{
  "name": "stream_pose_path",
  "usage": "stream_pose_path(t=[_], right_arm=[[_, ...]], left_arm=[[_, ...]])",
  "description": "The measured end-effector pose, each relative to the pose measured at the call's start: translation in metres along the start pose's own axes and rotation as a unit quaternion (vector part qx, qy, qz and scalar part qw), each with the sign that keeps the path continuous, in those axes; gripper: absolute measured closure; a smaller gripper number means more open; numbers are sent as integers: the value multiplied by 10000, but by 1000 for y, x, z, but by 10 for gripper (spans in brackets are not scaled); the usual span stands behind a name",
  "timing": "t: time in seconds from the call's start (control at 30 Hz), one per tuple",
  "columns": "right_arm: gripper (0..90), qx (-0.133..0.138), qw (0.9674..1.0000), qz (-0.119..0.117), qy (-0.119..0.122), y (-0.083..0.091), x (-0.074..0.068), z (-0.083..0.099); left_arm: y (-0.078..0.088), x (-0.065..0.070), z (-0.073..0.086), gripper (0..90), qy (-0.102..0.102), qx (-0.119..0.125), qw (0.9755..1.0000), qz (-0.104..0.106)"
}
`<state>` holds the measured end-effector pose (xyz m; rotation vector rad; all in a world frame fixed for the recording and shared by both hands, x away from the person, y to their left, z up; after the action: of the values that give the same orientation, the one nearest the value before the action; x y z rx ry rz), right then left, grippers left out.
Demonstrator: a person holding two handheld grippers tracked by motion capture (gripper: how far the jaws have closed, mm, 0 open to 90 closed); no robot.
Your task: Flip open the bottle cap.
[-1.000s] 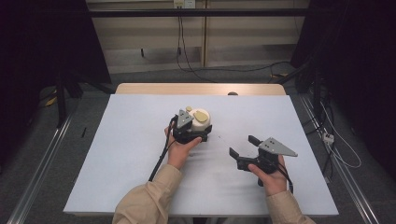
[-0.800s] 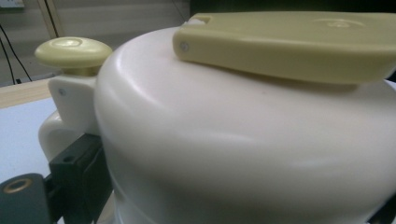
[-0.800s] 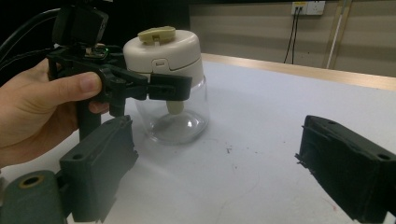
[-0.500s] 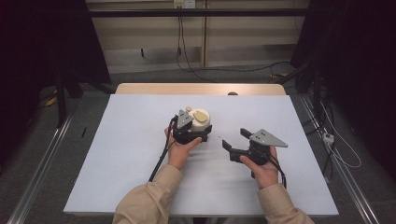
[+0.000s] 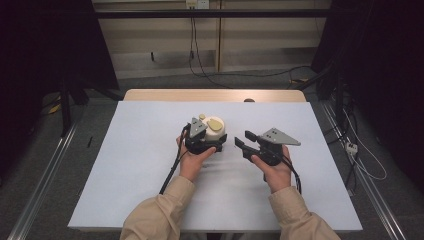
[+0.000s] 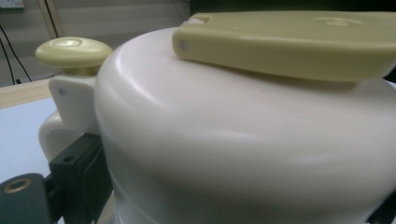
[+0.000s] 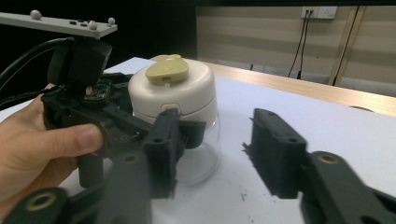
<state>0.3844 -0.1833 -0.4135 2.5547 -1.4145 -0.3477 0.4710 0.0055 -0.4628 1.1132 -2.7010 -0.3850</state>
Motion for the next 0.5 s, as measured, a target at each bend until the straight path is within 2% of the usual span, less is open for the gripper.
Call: stream_pose_path(t=[0.33, 0.5], right_arm=[[750, -91, 9997, -159, -139, -10, 1, -6], [843, -136, 9995, -286, -35, -16, -2, -12]], left_arm=[[0, 0, 0, 67, 3, -1, 10000, 6], [0, 0, 0, 67, -1, -5, 10000, -2]])
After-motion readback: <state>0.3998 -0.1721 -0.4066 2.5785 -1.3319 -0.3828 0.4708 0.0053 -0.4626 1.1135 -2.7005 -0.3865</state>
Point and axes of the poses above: each handheld gripper's, and its own axes: y roughly backward along the jaws, z roughly out of its underside, x roughly to its right, the point moved 3 cm from there along -y, roughly forward along the jaws
